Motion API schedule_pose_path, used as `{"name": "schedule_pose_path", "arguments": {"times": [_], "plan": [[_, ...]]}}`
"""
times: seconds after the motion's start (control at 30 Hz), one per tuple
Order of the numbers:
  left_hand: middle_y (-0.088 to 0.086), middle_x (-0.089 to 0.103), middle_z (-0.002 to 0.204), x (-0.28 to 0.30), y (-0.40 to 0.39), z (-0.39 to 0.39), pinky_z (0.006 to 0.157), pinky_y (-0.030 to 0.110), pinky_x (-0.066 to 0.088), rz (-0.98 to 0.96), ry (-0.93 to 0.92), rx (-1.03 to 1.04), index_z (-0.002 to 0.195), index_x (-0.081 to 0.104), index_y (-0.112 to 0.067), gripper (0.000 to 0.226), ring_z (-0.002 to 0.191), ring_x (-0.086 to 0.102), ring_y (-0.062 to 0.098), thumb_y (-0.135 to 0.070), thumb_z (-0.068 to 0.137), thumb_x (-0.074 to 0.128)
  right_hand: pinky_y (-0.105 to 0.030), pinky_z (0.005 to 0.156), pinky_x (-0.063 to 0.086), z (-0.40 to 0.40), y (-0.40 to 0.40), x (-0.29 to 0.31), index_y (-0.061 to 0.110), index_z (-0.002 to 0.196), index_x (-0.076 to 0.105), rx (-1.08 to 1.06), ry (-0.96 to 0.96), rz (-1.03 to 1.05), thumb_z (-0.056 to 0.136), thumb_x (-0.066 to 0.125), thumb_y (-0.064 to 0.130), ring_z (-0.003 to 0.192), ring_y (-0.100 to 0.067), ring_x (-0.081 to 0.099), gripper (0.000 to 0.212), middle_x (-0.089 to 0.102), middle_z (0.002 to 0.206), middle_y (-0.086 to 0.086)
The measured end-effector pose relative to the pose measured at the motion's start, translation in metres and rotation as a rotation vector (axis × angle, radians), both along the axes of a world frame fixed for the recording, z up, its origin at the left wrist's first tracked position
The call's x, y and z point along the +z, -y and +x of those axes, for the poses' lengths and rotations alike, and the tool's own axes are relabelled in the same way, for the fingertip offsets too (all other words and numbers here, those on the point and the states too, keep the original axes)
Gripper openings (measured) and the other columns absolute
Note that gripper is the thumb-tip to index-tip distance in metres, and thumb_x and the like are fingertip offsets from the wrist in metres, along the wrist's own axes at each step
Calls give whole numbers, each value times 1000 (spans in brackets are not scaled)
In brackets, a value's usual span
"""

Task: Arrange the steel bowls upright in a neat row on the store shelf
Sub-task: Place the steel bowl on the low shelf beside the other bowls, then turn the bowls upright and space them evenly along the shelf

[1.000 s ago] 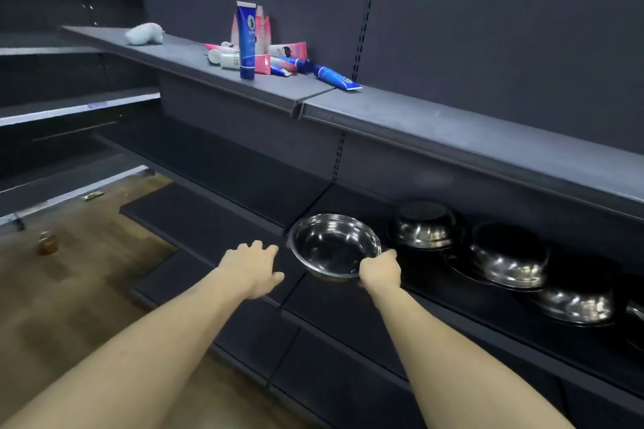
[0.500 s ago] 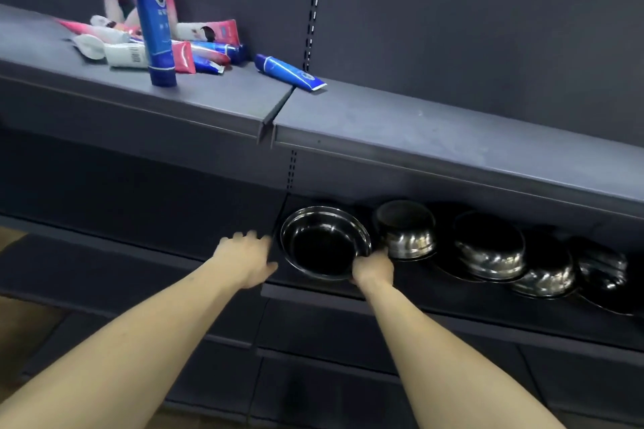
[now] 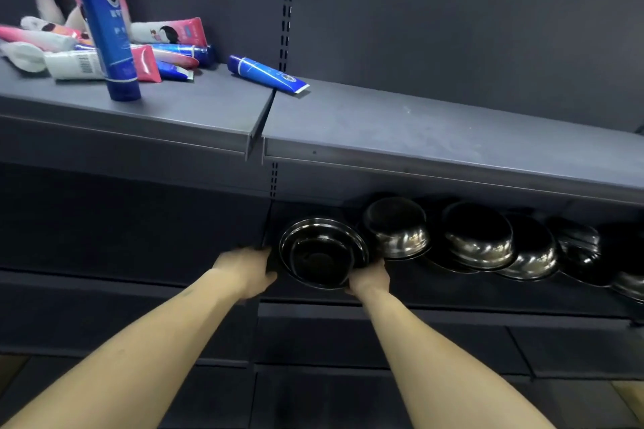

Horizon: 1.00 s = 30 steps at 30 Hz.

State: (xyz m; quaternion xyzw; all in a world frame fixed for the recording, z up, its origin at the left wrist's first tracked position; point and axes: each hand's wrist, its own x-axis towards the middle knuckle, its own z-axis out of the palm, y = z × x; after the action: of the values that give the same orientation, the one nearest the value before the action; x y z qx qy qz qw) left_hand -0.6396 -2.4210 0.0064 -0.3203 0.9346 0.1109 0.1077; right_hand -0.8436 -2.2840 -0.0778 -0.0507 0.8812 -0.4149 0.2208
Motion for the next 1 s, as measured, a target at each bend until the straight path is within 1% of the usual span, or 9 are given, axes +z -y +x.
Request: {"name": "schedule_pose_path", "arguments": {"times": [0.13,0.37,0.5,0.57,0.63,0.73,0.77,0.87,1.0], "plan": [[3,45,147,-2,4,-8,97,40,49,-10,1,-12,150,30,-25,59,125,52,26,-48,97,43,-43,89,63,-3,-1,1,8,150,38,-4,10,6,86,69,19,107,-31,72,72,71,122,-12],[6,38,152,-16,8,-12,96,42,51,32,-26,1,153,20,-28,64,124,53,27,-53,97,39,-43,93,61,-2,4,0,11,147,41,4,82,-111,83,76,18,113,-31,69,74,66,129,-10],[6,35,153,-13,9,-20,101,42,45,21,-42,11,151,21,-31,60,136,39,29,-53,97,38,-40,76,67,-6,7,9,12,145,44,29,165,-118,87,72,20,102,-29,73,65,67,125,-9],[5,45,144,-8,8,-31,97,42,47,8,-87,33,148,25,-34,56,129,45,29,-54,97,37,-34,59,66,-13,5,20,14,142,47,70,194,-75,93,63,29,87,-25,75,54,70,115,-8],[4,49,139,-2,4,-43,96,40,46,7,-113,52,147,28,-34,54,125,48,28,-52,98,39,-31,54,63,-24,-2,33,15,135,54,120,148,7,92,55,40,77,-22,75,50,74,104,-7],[4,46,143,5,-6,-68,100,39,41,8,-136,73,149,28,-33,56,129,43,28,-51,97,42,-45,91,61,-43,-21,49,26,119,61,138,-7,12,96,45,43,102,-30,72,33,72,113,-6],[4,45,144,7,-8,-79,101,39,40,3,-135,78,149,30,-33,57,130,43,28,-51,97,43,-44,100,55,-51,-28,55,26,124,61,132,-63,19,99,45,41,112,-32,68,34,70,120,-6],[3,43,148,4,-15,-116,106,41,38,-6,-141,66,145,36,-30,56,133,42,29,-54,95,43,-39,103,46,-77,-49,74,17,141,56,96,-186,68,101,50,38,130,-34,59,45,63,140,-11],[1,41,151,-5,-34,-165,112,41,31,-54,-181,27,145,40,-26,58,138,37,27,-54,95,43,-41,104,46,-115,-61,90,13,151,43,166,-323,109,99,52,36,134,-34,55,57,54,148,-14]]}}
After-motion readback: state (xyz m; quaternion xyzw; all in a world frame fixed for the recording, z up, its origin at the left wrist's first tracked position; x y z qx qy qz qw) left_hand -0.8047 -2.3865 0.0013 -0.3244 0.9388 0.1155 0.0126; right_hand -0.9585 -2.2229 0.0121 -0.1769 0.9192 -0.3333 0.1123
